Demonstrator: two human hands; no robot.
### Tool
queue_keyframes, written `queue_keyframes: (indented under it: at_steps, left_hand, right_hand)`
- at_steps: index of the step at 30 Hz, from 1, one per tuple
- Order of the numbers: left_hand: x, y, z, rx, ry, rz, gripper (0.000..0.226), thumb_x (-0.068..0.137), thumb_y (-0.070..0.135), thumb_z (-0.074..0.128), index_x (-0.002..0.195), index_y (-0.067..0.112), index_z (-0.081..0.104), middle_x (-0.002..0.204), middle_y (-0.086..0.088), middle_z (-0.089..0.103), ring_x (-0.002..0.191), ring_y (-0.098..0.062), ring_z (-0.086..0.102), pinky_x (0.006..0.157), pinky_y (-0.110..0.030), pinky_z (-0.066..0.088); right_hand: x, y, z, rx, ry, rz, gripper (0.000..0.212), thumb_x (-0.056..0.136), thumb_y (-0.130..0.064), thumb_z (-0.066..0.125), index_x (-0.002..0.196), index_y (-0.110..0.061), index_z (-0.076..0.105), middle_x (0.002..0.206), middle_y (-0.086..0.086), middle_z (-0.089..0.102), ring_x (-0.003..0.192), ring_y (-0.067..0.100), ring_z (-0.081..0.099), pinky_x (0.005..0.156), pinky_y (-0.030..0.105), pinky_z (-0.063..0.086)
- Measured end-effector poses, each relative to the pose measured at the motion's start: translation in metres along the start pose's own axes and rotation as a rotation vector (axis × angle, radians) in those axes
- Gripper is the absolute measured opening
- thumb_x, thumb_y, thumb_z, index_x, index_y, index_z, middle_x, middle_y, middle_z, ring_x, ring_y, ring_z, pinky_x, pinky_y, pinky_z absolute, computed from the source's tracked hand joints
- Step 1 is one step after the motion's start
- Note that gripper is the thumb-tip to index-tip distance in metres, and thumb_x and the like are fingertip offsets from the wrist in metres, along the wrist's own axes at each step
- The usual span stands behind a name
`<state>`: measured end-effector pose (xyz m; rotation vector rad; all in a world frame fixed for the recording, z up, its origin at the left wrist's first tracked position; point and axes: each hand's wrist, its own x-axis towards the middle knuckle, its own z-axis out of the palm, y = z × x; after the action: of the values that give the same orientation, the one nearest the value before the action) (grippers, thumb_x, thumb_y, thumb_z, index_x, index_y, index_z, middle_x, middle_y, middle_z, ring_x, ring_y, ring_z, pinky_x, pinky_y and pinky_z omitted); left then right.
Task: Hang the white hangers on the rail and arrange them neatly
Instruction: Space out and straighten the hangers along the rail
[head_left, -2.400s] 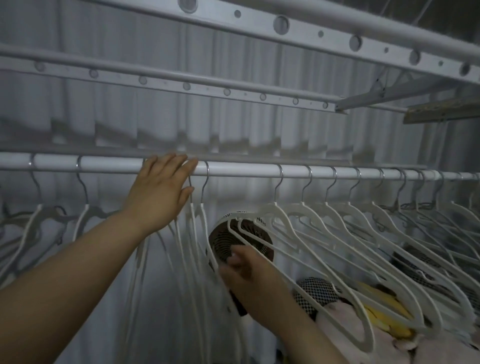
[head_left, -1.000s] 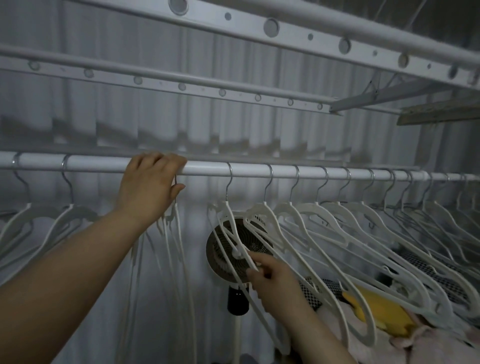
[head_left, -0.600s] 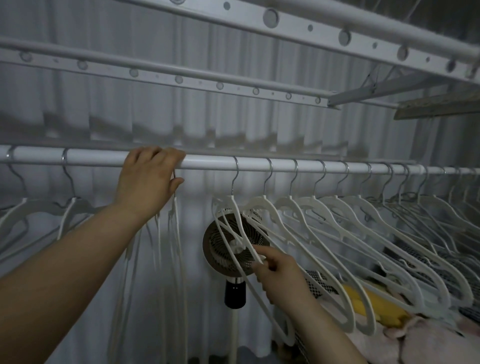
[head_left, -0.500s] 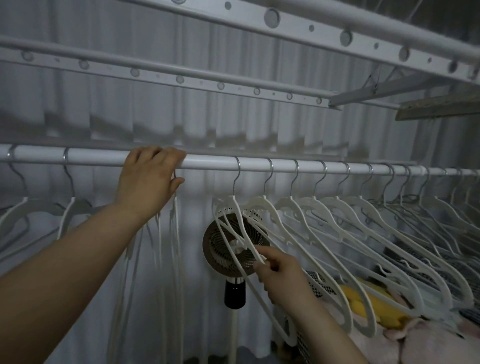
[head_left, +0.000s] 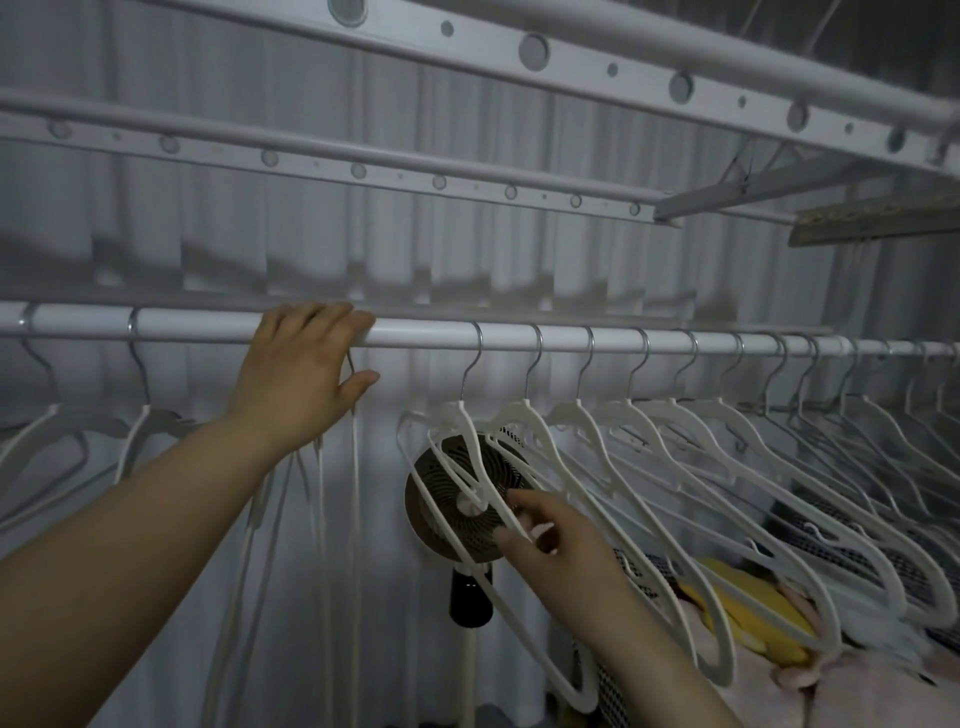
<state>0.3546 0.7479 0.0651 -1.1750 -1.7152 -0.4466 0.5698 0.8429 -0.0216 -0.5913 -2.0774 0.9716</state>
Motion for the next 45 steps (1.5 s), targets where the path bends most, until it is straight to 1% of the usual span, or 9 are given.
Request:
queue_keyframes:
  at_steps: [4,7,11,16,19,28,32,37,45]
  left_hand:
    - [-0.001,-0.003,-0.009,-0.047,-0.058,-0.014,0.062,0.076,0.042,0.037,0.114,-0.001,0.058,0.117,-0.028,0.060,0.099,-0.044,0.060,0.093,-0.056,0.040]
    - [0.000,-0.009,-0.014,0.003,-0.052,-0.046,0.058,0.076,0.039,0.035,0.114,0.001,0.058,0.115,-0.024,0.062,0.099,-0.041,0.062,0.095,-0.056,0.038]
    - [0.001,-0.013,-0.018,-0.031,-0.112,-0.085,0.057,0.080,0.039,0.041,0.121,0.002,0.056,0.119,-0.022,0.061,0.108,-0.039,0.058,0.101,-0.053,0.032]
    - [0.001,-0.013,-0.019,-0.066,-0.144,-0.123,0.051,0.086,0.020,0.059,0.133,0.009,0.045,0.137,-0.013,0.048,0.126,-0.030,0.045,0.109,-0.038,0.019]
    - [0.004,-0.011,-0.022,-0.053,-0.175,-0.133,0.051,0.086,0.017,0.058,0.135,0.013,0.043,0.137,-0.010,0.049,0.125,-0.028,0.045,0.108,-0.036,0.021]
    - [0.008,-0.010,-0.032,-0.052,-0.259,-0.149,0.050,0.088,0.012,0.054,0.136,0.014,0.040,0.135,-0.009,0.050,0.122,-0.028,0.044,0.102,-0.033,0.024]
    - [0.009,-0.017,-0.038,-0.038,-0.340,-0.154,0.053,0.088,0.012,0.053,0.139,0.015,0.036,0.141,-0.008,0.044,0.127,-0.027,0.042,0.103,-0.033,0.026]
    - [0.004,-0.022,-0.043,-0.031,-0.309,-0.134,0.055,0.087,0.013,0.057,0.138,0.014,0.037,0.140,-0.009,0.045,0.126,-0.028,0.041,0.105,-0.034,0.024]
    - [0.006,-0.051,-0.046,-0.085,-0.290,0.002,0.066,0.084,0.033,0.059,0.141,0.016,0.030,0.147,-0.011,0.032,0.126,-0.030,0.042,0.097,-0.038,0.036]
  right_hand:
    - [-0.007,-0.013,-0.010,-0.270,0.152,-0.173,0.040,0.085,-0.031,0.060,0.124,-0.024,0.052,0.105,-0.015,0.043,0.105,0.004,0.047,0.091,0.016,0.040]
    - [-0.017,-0.033,-0.002,-0.230,0.259,-0.372,0.033,0.081,-0.037,0.053,0.110,-0.024,0.060,0.100,-0.017,0.047,0.101,0.004,0.048,0.087,0.024,0.046]
    - [-0.023,-0.046,0.036,-0.144,0.038,-0.419,0.063,0.070,-0.053,0.029,0.121,-0.023,0.054,0.117,-0.012,0.051,0.114,0.004,0.045,0.098,0.019,0.039]
    - [-0.015,-0.040,0.069,-0.009,-0.290,-0.151,0.065,0.090,-0.039,0.049,0.144,-0.024,0.016,0.148,-0.009,0.025,0.136,0.008,0.026,0.115,0.023,0.022]
    - [-0.010,-0.039,0.080,0.196,-0.423,0.074,0.061,0.091,-0.033,0.051,0.142,-0.021,0.020,0.129,-0.006,0.042,0.114,0.010,0.046,0.095,0.022,0.039]
    - [0.000,-0.058,0.082,0.464,-0.607,0.286,0.065,0.088,-0.024,0.058,0.141,-0.016,0.022,0.089,-0.004,0.059,0.057,0.000,0.053,0.041,0.003,0.038]
    - [-0.001,-0.057,0.082,0.518,-0.623,0.328,0.061,0.087,-0.004,0.056,0.139,-0.014,0.025,0.073,0.000,0.056,0.033,-0.001,0.050,0.041,0.009,0.041]
    - [-0.005,-0.053,0.078,0.582,-0.518,0.349,0.051,0.090,-0.007,0.048,0.137,-0.018,0.031,0.068,0.001,0.053,0.055,0.009,0.049,0.054,0.018,0.043]
    - [-0.018,-0.054,0.089,0.377,-0.330,0.295,0.034,0.091,-0.007,0.048,0.122,-0.022,0.046,0.074,0.004,0.052,0.031,0.005,0.043,0.031,0.017,0.035]
